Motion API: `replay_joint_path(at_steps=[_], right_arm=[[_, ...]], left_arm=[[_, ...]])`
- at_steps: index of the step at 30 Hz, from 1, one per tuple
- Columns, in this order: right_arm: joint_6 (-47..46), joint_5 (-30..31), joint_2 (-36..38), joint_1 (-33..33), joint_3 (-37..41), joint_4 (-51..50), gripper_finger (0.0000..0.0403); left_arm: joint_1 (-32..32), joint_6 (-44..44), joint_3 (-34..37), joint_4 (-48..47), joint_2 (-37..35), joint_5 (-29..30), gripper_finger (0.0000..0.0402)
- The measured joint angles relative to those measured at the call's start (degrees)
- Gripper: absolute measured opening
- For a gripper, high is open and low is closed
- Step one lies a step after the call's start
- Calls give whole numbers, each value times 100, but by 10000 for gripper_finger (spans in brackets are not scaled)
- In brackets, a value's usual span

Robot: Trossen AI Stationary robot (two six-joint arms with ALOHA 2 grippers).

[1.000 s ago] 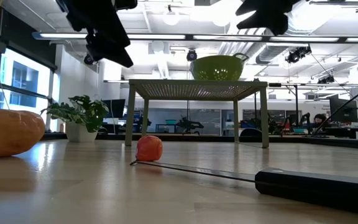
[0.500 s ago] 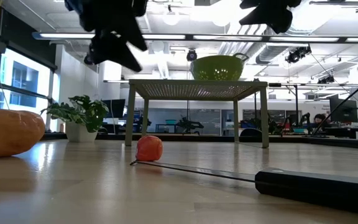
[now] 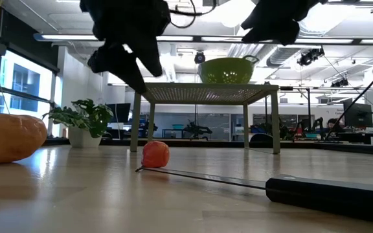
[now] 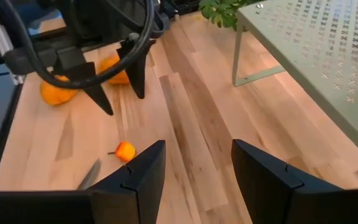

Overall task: Pick & Place Fruit
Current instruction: Put the orange pear inside the green strainer bowl on the top shelf

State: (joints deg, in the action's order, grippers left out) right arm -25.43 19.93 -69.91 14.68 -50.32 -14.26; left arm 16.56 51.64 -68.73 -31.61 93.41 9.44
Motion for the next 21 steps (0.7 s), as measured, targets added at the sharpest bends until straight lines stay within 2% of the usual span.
replay_joint_path(at_steps=[21], right_arm=[[-338, -72, -46, -2, 1, -303, 176]], left_arm=[[149, 130, 1, 655, 869, -306, 230]])
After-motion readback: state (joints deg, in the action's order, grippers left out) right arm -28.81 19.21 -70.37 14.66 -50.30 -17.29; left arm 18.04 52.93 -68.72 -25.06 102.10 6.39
